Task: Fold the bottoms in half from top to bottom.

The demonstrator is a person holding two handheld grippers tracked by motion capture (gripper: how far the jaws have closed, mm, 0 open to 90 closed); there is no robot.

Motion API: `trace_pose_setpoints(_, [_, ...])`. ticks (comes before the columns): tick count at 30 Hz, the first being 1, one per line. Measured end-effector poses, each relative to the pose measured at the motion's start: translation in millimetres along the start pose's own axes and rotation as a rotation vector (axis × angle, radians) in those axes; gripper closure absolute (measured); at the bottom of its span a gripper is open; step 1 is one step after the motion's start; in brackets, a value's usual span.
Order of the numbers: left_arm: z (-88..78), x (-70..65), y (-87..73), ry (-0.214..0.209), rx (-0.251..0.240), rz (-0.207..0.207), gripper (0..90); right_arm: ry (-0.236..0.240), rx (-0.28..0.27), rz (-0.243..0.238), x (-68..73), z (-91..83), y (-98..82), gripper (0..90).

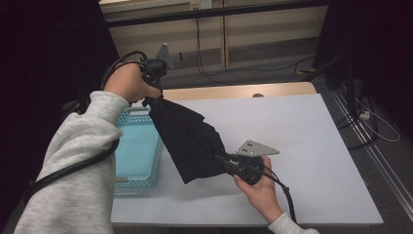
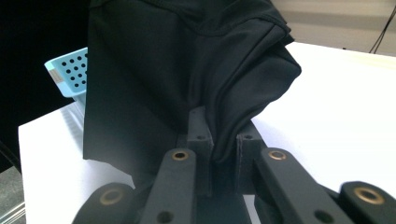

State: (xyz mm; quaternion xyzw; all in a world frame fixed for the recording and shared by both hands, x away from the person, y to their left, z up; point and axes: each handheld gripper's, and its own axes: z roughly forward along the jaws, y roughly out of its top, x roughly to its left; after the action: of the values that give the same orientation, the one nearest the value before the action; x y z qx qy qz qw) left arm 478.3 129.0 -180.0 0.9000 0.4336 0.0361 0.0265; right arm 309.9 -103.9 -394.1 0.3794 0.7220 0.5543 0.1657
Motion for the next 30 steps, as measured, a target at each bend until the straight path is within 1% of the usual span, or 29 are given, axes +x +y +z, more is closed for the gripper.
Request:
trace_pose_setpoints(3, [-3.3,2.8,-1.9,0.010,-0.005,-0.010,82.8,0.003,-0.010,-0.003,1.6,1.8,3.7,81.5])
trace_pose_setpoints(7, [-8.5,5.0,-5.3,0.015,-0.009,-0.014,82.9,0.001,-0.015,-0.019,3.4,4.2,8.8,81.5])
trace_pose_setpoints(10, [-13.0,8.3,-8.1,0.021,-0.015,-0.021,82.9,0.013,-0.019,-0.017,6.2,7.3,11.7,81.6])
trace_pose_setpoints(16, [-23.0,18.3,-13.3,0.033,-0.014,-0.043,83.0,0.039,-0.035,-0.021,14.7,14.6,19.2,81.6])
trace_pose_setpoints(17, [-24.9,20.0,-14.3,0.033,-0.012,-0.046,83.0,0.044,-0.039,-0.022,16.1,16.2,20.6,81.5])
trace_pose_setpoints(18, [-26.8,21.6,-15.3,0.032,-0.024,-0.051,83.0,0.048,-0.041,-0.024,17.5,17.8,22.0,81.6])
trace_pose_setpoints(21, [-32.0,28.1,-18.5,0.029,-0.023,-0.064,83.0,0.062,-0.047,-0.022,23.0,22.1,25.4,81.6])
trace_pose_setpoints(25, [-35.9,35.4,-22.9,0.029,-0.026,-0.079,83.0,0.081,-0.052,-0.026,28.5,26.4,29.9,81.6])
trace_pose_setpoints(30, [-37.5,44.2,-27.7,0.025,-0.020,-0.096,83.0,0.087,-0.046,-0.045,34.6,31.2,36.5,81.6])
